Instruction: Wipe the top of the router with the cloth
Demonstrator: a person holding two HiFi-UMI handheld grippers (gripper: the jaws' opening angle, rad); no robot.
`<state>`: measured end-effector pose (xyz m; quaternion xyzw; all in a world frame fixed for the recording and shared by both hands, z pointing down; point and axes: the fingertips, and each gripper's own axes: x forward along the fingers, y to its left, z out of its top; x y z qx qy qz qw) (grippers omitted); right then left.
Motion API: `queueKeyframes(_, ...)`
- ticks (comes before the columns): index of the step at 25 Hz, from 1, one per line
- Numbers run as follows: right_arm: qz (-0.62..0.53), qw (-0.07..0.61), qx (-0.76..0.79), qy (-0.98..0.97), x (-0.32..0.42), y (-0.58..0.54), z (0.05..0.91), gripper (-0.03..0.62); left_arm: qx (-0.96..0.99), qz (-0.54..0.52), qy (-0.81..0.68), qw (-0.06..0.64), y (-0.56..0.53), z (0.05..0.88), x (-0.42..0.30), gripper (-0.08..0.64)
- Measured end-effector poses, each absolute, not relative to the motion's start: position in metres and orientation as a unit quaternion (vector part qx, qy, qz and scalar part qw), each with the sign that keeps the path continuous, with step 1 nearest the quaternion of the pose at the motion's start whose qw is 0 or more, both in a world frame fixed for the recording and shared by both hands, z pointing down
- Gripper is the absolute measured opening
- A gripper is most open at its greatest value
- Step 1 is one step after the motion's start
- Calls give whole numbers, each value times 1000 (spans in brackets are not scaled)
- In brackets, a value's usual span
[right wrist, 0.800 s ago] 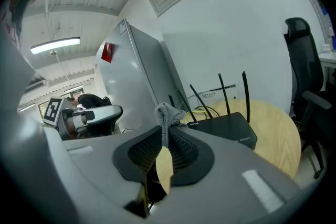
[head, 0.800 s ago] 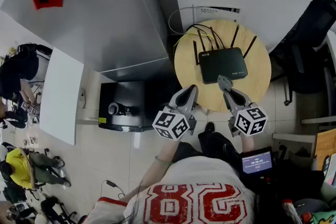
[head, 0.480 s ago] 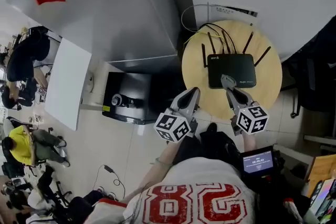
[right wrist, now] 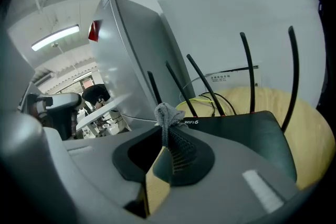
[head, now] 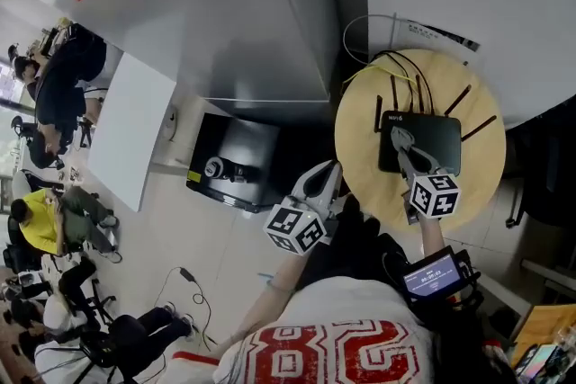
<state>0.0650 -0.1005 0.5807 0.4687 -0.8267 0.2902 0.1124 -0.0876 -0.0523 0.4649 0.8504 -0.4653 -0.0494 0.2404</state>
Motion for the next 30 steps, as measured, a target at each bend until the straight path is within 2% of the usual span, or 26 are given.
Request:
queueKeyframes(5, 292, 163, 457, -824, 62, -131, 608, 35, 862, -48, -444, 241, -73, 466, -81, 2)
queueKeyframes(10, 299, 186, 456, -817, 57, -157, 621, 35, 869, -44, -429, 243, -90, 463, -81, 2)
queueKeyframes(20, 325, 192, 457, -806, 39, -160, 637, 35, 870, -45, -417, 258, -107, 472, -90, 2)
queueKeyframes(30, 332, 196, 479, -788, 85, -154, 639, 35, 868, -49, -420, 260, -110, 463, -64, 2)
